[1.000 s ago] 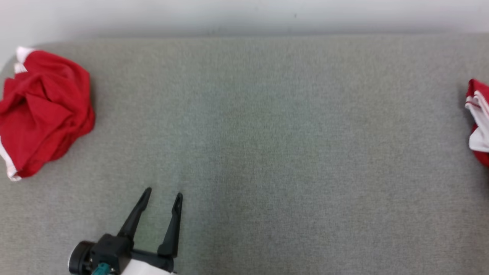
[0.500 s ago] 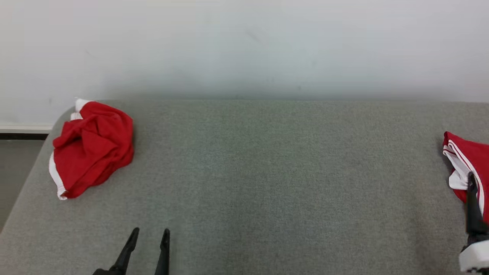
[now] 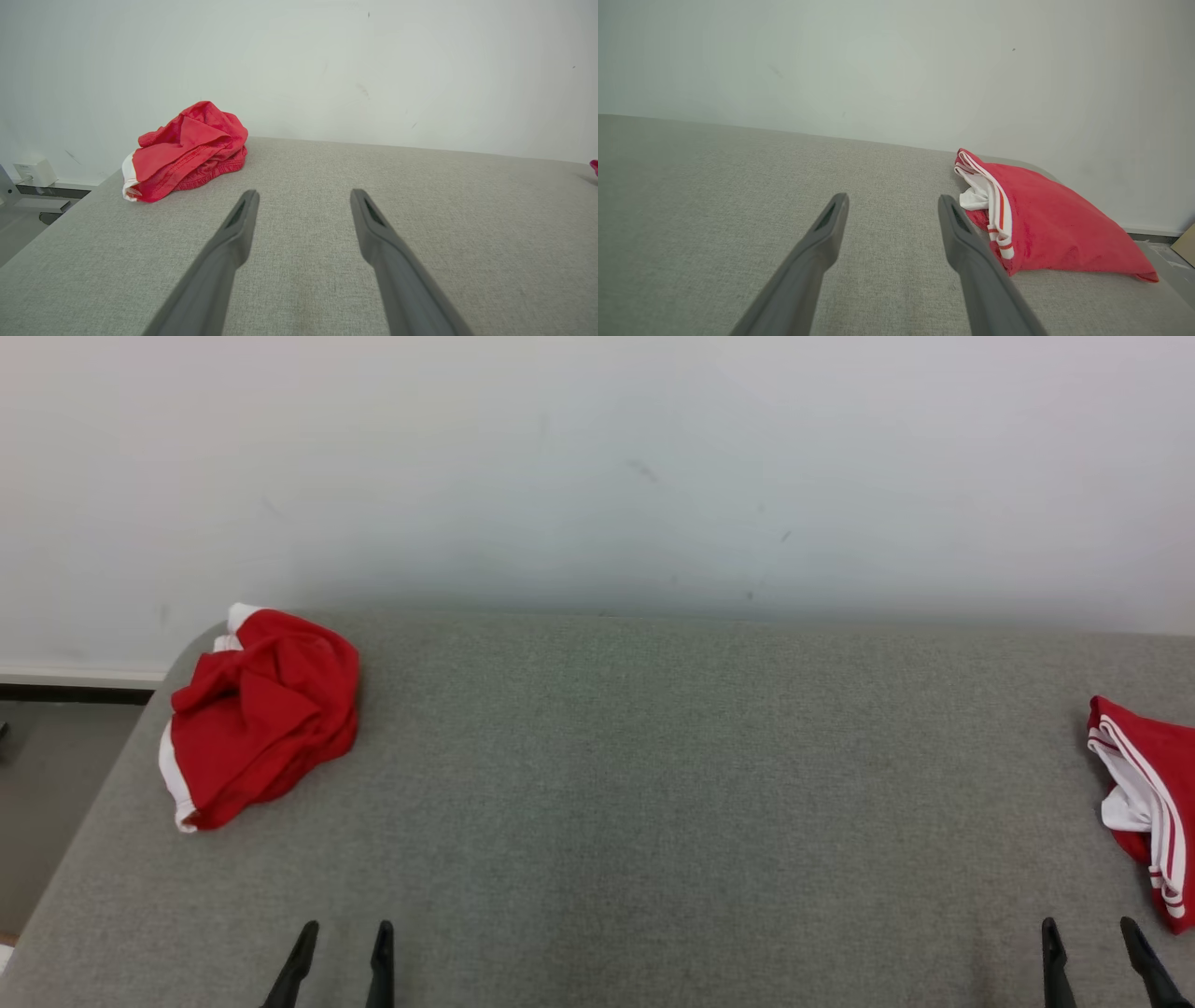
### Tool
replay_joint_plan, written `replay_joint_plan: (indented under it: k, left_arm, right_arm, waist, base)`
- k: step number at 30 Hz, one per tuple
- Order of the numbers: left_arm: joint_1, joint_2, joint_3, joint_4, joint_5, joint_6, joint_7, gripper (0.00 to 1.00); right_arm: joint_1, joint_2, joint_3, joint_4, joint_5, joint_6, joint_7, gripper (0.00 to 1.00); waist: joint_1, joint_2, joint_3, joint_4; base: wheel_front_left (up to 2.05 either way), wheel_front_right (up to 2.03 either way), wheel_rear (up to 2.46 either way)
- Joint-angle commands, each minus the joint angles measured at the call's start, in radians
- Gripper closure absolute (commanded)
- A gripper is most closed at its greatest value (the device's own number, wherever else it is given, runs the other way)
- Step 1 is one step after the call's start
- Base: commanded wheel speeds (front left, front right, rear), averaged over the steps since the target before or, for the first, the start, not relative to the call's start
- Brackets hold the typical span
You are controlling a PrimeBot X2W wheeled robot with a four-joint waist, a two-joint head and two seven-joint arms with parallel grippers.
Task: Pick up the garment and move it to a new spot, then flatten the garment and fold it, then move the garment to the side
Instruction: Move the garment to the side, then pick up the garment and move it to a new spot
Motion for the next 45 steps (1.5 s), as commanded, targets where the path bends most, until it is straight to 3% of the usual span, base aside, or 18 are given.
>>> replay_joint_plan:
  k: [1, 14, 21, 45]
  left_arm:
    - [-0.001, 0.002, 0.001, 0.0, 0.005, -0.002, 0.0, 0.0]
    - [0.003, 0.001, -0.008, 0.0, 0.005, 0.002, 0.0, 0.0]
    - [-0.006, 0.001, -0.017, 0.004, 0.003, -0.003, 0.0, 0.0]
    - [0.036, 0.001, -0.005, 0.005, 0.03, -0.009, 0.0, 0.0]
  right_arm:
    - [0.012, 0.002, 0.007, 0.007, -0.009, -0.002, -0.007, 0.0]
    - [0.017, 0.002, 0.055, -0.002, 0.036, -0.002, -0.007, 0.0]
    - [0.019, 0.002, 0.058, -0.009, 0.042, -0.002, -0.007, 0.0]
    - [0.033, 0.002, 0.127, 0.018, 0.092, -0.002, -0.007, 0.0]
  waist:
    - [0.0001, 0.0, 0.001, -0.005]
    - [0.0001, 0.0, 0.0, -0.026]
    - [0.0001, 0.0, -0.001, -0.004]
    - [0.0001, 0.0, -0.06, 0.298]
  base:
    - [0.0, 0.0, 0.0]
    - [0.0, 0.0, 0.0]
    - [0.0, 0.0, 0.0]
    - [0.0, 0.0, 0.0]
